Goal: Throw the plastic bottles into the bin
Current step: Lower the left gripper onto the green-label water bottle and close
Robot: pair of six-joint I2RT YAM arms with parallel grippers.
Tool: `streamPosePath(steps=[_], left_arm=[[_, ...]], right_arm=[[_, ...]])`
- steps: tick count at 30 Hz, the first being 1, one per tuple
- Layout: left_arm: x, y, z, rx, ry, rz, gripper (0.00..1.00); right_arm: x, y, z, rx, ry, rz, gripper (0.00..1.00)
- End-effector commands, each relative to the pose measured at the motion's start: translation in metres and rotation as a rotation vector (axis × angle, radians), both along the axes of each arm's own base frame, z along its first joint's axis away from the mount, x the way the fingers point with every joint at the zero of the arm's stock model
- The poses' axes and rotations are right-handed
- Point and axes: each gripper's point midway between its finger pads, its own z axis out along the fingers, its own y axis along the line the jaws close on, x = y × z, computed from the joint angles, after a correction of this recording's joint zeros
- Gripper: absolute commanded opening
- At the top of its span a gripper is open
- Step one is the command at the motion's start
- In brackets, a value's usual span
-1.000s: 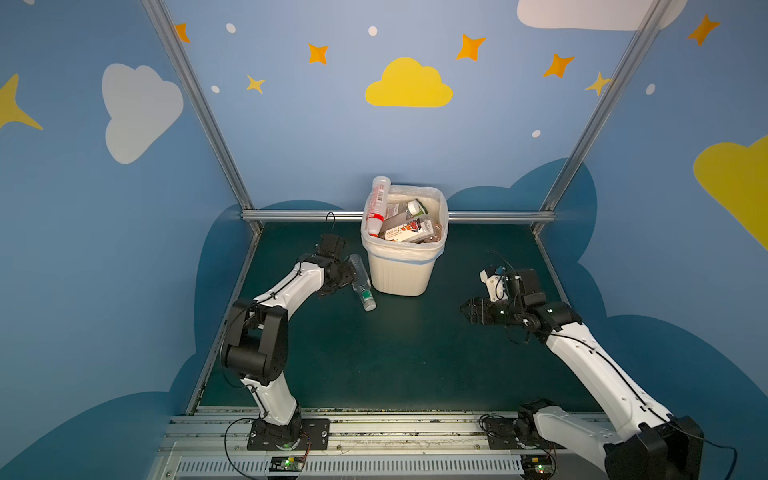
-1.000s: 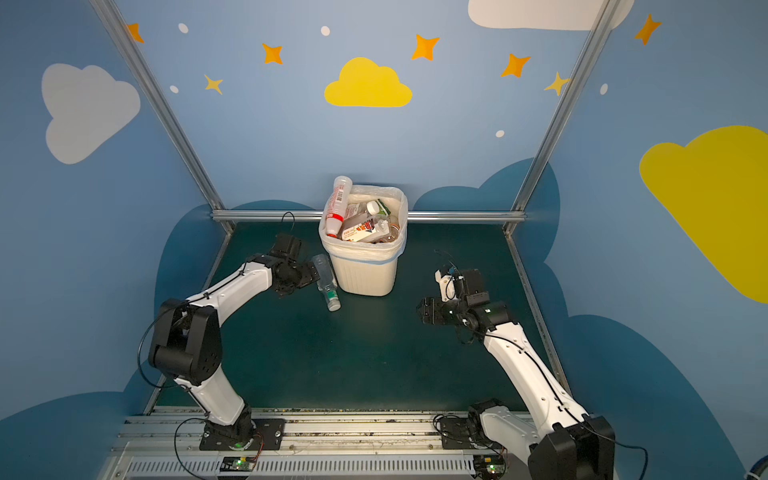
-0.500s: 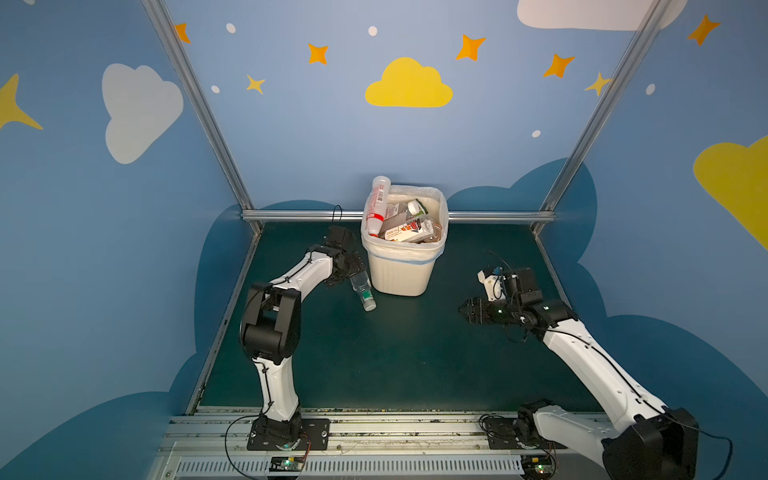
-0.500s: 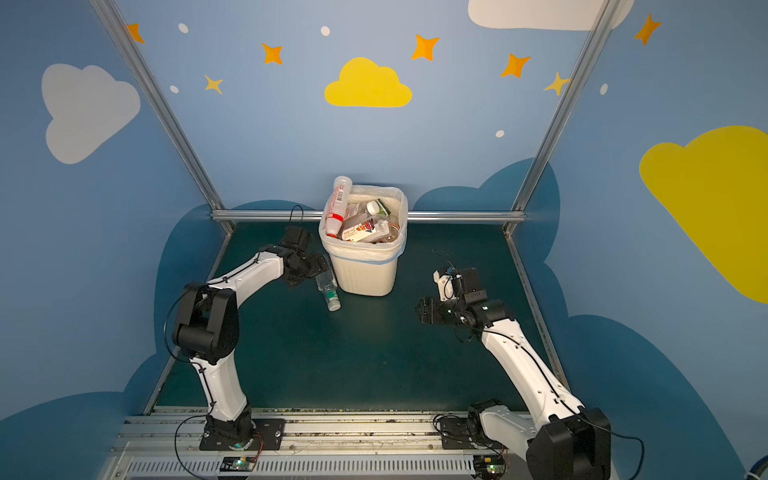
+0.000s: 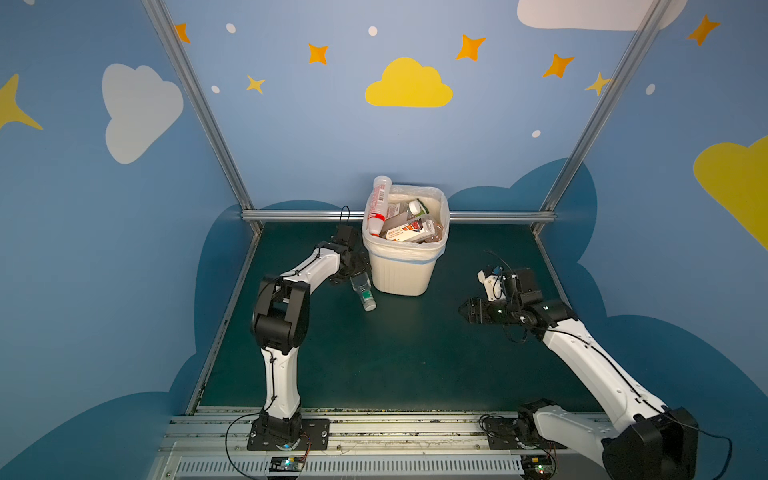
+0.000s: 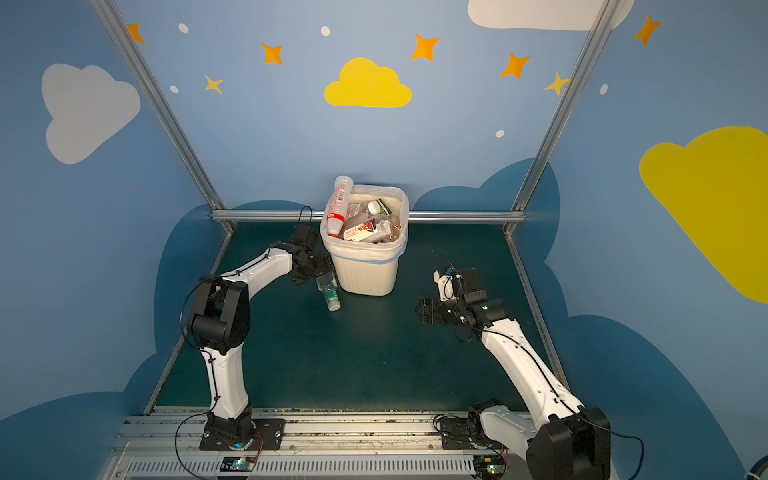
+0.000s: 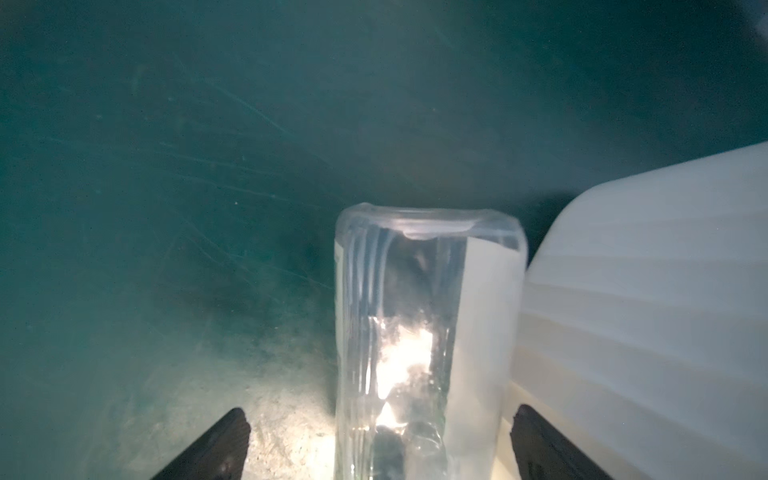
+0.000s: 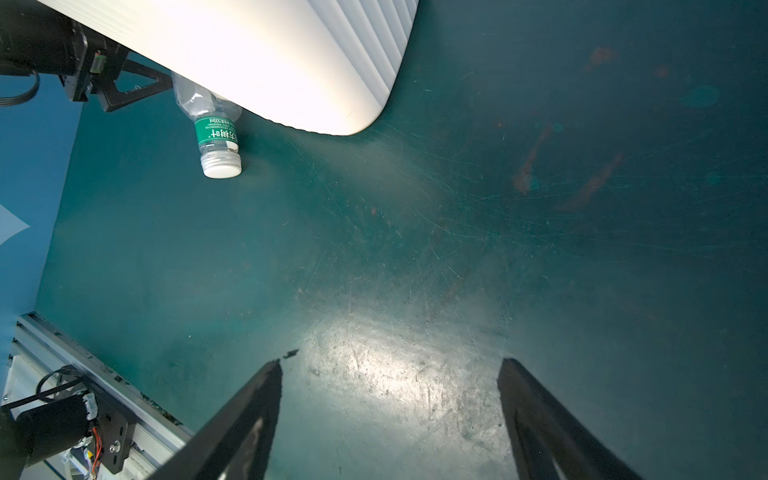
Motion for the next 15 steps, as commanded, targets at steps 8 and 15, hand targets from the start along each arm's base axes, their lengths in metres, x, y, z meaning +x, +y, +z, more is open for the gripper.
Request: streamPosePath(steps=[8,15], left_arm=[[0.009,-0.007,-0.002,0.005,-0.009,-0.016,0.98],[0.012,-0.009,-0.009,-0.007,-0.007,-0.012,0.96]], right_arm=[[0.007,-0.001,0.003,-0.014,-0.019,-0.005,0.83],[0.007,-0.002,0.004,-0.016,-0.02,-0.008,0.83]])
